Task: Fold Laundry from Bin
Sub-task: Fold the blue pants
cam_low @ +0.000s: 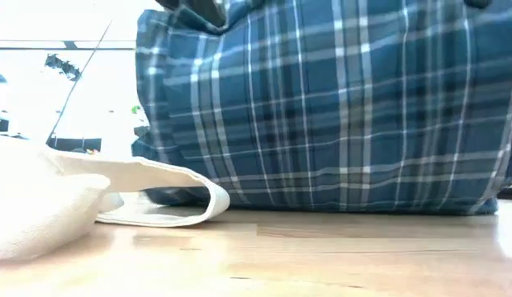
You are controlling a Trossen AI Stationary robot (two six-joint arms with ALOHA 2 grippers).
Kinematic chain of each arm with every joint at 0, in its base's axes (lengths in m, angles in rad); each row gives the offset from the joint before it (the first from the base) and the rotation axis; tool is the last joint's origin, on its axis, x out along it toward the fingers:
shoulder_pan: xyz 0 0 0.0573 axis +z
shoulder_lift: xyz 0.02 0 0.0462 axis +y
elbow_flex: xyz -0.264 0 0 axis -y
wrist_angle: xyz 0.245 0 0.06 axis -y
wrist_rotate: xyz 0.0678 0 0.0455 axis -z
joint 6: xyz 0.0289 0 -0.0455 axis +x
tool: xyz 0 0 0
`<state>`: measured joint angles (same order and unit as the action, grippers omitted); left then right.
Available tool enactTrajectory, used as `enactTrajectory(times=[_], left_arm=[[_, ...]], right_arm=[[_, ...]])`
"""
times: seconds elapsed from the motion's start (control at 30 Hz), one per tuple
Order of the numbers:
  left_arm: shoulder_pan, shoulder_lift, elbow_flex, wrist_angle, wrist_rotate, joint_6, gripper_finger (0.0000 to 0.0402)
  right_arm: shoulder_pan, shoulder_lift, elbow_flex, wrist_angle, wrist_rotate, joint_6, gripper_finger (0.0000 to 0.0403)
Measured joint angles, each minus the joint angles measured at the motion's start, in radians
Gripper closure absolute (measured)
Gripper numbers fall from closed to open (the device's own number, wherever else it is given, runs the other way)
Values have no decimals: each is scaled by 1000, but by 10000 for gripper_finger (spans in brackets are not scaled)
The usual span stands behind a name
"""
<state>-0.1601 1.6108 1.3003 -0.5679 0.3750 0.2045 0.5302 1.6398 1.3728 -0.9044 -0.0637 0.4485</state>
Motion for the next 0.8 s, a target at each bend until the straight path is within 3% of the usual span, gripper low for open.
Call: enactTrajectory(times=[0.23,0.4,0.53,0.8], left_arm=[[59,1,0,2,115,17,392],[74,2,0,21,332,16,392],[73,12,0,26,437,41,392],[108,41,-31,34,474,101,392]], right_arm=[[-75,2,-67,124,-194,-72,381],[-100,2,-91,221,-312,-104,385],[-113,2,-104,275,-389,-116,385],[-139,2,-109,261,-431,-120,386]])
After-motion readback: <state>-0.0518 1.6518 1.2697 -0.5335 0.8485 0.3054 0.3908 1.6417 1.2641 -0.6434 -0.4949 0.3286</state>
